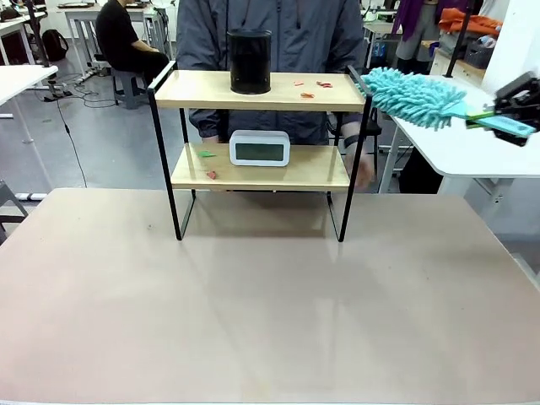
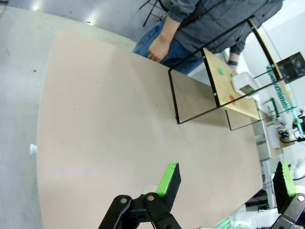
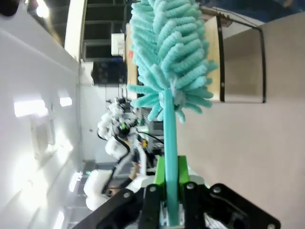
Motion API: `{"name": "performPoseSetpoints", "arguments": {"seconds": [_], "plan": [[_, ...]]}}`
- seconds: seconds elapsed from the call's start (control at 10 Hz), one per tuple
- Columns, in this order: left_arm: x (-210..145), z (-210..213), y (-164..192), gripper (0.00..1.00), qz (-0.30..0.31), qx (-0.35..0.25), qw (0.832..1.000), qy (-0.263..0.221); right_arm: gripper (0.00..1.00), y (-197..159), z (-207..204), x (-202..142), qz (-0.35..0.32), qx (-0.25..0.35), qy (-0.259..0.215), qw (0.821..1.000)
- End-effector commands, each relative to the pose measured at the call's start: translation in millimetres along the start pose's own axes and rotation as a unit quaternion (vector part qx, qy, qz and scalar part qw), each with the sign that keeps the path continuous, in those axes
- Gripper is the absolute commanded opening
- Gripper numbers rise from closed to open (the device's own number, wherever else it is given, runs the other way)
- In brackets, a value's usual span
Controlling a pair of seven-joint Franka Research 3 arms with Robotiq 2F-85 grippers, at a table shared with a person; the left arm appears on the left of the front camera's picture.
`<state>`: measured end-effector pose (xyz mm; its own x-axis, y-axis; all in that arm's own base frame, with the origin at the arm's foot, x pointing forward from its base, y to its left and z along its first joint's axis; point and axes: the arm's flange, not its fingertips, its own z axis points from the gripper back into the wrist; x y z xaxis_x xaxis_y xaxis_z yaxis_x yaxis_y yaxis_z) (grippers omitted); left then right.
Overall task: Clean the shelf.
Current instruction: Pick up the Duster from the human.
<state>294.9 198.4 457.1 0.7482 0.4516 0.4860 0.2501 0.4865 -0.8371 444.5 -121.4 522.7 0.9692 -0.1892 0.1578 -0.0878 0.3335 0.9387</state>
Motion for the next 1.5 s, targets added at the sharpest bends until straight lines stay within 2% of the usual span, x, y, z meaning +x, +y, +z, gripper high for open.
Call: {"name": "performPoseSetpoints", "arguments": {"seconds": [0.0,0.2,0.3,0.5,0.6,0.7,0.8,1.4], "plan": [[-1,-1,0,1.0,-0.01,-0.009,1.0,-0.007,0.0,31,63,-94,0.064,-0.021,0.043,0.997],[-1,-1,0,1.0,-0.01,-0.009,1.0,-0.007,0.0,17,112,-150,0.064,-0.024,0.055,0.996],[-1,-1,0,1.0,-0.01,-0.009,1.0,-0.007,0.0,4,130,-174,0.068,-0.017,0.077,0.995],[-1,-1,0,1.0,-0.01,-0.009,1.0,-0.007,0.0,-15,136,-198,0.084,-0.006,0.101,0.991],[-1,-1,0,1.0,-0.01,-0.009,1.0,-0.007,0.0,-24,124,-201,0.089,-0.044,0.117,0.988],[-1,-1,0,1.0,-0.01,-0.009,1.0,-0.007,0.0,-30,112,-198,0.092,-0.056,0.129,0.986],[-1,-1,0,1.0,-0.01,-0.009,1.0,-0.007,0.0,-15,138,-210,0.068,-0.018,0.1,0.993],[-1,-1,0,1.0,-0.01,-0.009,1.0,-0.007,0.0,-15,138,-210,0.068,-0.018,0.1,0.993]]}}
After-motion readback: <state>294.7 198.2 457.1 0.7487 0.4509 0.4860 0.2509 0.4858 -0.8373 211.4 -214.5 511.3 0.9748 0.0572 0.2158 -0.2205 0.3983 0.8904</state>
